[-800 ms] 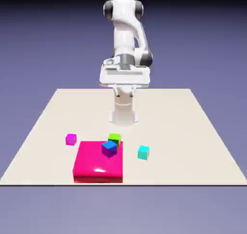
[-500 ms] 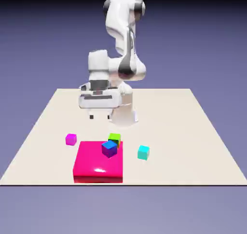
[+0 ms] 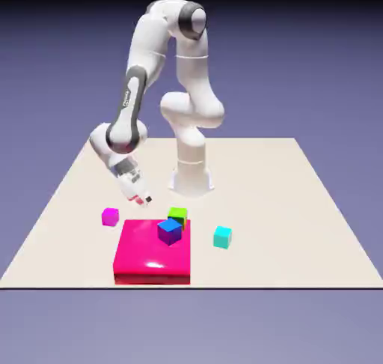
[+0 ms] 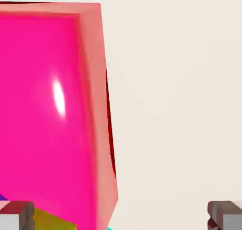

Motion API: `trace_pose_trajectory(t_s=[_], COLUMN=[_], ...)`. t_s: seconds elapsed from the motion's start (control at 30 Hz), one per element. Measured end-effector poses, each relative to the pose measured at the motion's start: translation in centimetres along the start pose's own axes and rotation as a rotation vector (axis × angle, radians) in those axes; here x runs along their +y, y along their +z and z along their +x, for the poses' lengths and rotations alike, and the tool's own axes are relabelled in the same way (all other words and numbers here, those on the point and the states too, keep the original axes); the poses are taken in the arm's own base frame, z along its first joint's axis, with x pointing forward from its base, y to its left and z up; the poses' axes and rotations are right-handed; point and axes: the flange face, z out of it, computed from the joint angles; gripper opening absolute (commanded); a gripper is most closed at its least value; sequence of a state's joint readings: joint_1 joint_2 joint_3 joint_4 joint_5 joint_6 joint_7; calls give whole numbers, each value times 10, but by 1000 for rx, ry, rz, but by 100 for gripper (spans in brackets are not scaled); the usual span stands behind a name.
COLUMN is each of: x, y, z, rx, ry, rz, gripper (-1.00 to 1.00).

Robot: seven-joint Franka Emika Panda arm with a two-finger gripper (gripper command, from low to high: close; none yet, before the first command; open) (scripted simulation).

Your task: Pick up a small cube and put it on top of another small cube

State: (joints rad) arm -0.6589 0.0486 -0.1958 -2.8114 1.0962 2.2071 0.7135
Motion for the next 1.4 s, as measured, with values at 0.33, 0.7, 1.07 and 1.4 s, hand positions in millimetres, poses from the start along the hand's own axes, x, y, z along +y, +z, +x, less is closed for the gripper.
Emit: trace_pose_trajectory(t_s=[0.33, 0.7, 1.07, 1.4], x=[16, 16, 0, -99], y=[2, -10, -18, 6], z=[83, 161, 143, 18], rx=[-541, -991, -979, -735], ry=[570, 923, 831, 448], rz=[234, 655, 508, -185], gripper=[0, 0, -100, -100])
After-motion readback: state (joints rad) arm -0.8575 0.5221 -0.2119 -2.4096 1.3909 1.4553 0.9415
